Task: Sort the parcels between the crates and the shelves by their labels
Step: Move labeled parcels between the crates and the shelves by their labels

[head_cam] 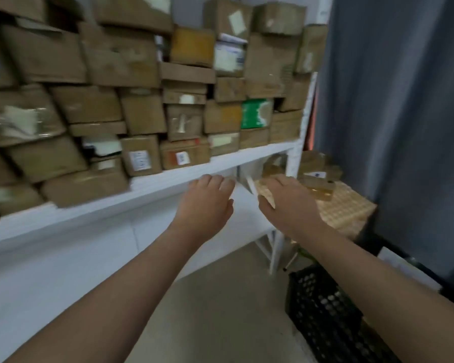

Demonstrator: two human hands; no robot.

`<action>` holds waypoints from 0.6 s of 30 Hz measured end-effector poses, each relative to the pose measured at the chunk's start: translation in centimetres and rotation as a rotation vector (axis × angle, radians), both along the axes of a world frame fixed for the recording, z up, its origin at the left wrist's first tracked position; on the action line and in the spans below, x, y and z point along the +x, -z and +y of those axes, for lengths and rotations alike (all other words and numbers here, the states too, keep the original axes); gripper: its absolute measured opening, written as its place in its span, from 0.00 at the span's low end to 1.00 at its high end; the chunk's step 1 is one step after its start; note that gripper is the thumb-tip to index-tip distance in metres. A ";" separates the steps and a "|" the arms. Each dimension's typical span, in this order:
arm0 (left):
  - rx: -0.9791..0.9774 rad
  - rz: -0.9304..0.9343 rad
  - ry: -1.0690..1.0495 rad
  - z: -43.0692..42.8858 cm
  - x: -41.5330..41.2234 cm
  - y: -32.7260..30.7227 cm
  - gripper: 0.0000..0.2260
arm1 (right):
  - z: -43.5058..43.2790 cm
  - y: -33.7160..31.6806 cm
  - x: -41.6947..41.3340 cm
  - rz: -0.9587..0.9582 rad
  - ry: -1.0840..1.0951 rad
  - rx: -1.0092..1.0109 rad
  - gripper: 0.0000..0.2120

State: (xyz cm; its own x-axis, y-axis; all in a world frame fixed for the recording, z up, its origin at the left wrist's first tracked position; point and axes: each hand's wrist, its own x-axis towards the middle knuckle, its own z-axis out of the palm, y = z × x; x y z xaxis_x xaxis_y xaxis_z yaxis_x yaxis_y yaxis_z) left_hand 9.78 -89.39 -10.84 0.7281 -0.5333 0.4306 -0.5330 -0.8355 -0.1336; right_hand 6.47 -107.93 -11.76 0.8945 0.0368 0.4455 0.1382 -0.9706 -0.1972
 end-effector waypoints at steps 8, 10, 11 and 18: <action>0.033 -0.062 -0.349 26.8 -6.7 -2.5 0.18 | 26.8 -2.2 -0.9 -0.094 -0.345 0.127 0.18; 0.031 -0.061 -0.432 32.7 -8.8 -2.9 0.19 | 32.9 -2.4 -1.6 -0.097 -0.431 0.147 0.19; 0.034 -0.058 -0.473 35.4 -9.8 -3.1 0.20 | 35.8 -2.5 -2.0 -0.096 -0.471 0.151 0.19; 0.014 -0.071 -0.693 49.4 -15.8 -3.8 0.24 | 51.2 -3.2 -4.0 -0.095 -0.680 0.190 0.21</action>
State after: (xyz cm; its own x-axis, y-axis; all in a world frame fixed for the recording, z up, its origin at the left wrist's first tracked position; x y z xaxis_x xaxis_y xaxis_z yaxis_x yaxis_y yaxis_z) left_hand -6.00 -39.95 -7.06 0.8731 0.0383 0.4861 0.1328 -0.9779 -0.1616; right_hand 2.46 -56.77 -8.53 0.6577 0.4869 0.5747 0.7259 -0.6135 -0.3109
